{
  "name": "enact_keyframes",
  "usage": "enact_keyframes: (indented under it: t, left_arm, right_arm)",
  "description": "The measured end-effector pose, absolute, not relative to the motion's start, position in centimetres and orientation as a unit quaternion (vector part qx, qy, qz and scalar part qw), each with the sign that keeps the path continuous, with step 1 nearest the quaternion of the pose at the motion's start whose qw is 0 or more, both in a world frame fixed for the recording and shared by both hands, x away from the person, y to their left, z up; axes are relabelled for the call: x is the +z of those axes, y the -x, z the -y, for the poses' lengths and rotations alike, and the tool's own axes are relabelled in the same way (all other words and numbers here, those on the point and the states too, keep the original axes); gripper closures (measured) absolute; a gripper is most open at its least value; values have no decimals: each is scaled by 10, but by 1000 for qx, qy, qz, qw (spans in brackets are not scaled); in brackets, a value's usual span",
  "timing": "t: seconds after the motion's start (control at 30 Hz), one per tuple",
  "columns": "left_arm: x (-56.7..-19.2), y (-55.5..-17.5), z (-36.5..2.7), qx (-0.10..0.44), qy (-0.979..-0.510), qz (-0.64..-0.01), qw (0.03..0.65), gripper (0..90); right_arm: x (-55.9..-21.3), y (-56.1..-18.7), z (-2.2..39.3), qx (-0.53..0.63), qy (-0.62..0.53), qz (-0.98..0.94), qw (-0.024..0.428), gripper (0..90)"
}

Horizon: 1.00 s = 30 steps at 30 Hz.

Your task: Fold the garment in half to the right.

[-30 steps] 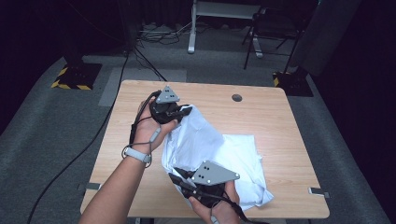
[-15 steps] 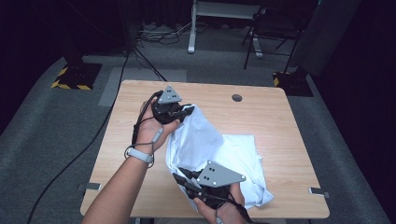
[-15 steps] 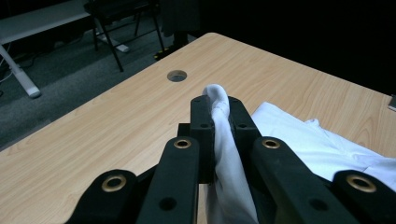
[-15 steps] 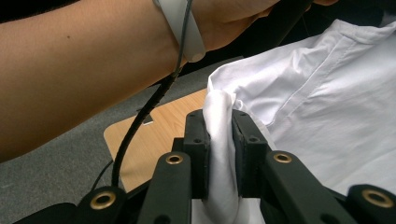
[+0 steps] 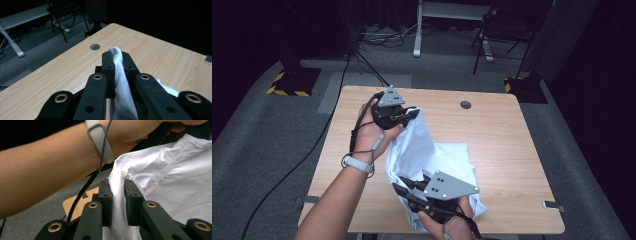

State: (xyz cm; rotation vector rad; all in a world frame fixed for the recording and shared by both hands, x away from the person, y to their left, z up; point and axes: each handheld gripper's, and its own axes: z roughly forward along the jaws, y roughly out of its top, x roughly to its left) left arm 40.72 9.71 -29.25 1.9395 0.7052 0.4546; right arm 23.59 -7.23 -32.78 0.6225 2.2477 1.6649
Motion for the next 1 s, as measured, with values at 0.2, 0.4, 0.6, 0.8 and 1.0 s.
enact_keyframes:
  t: [0.2, 0.4, 0.6, 0.8, 1.0]
  left_arm:
    - [-290, -419, -53, 167, -798, -278, 507, 839]
    - [-297, -430, -3, 158, -806, -268, 504, 839]
    - [-314, -443, 65, 126, -802, -271, 517, 735]
    - [-320, -436, 97, 123, -786, -285, 535, 400]
    - [-318, -432, 67, 129, -776, -301, 538, 398]
  right_arm:
    - [-316, -230, 116, 585, -234, -759, 163, 775]
    - [-315, -227, 173, 585, -268, -741, 190, 779]
    - [-321, -220, 241, 556, -328, -730, 226, 736]
    - [-326, -199, 315, 507, -453, -672, 293, 252]
    - [-317, -202, 313, 516, -424, -676, 310, 276]
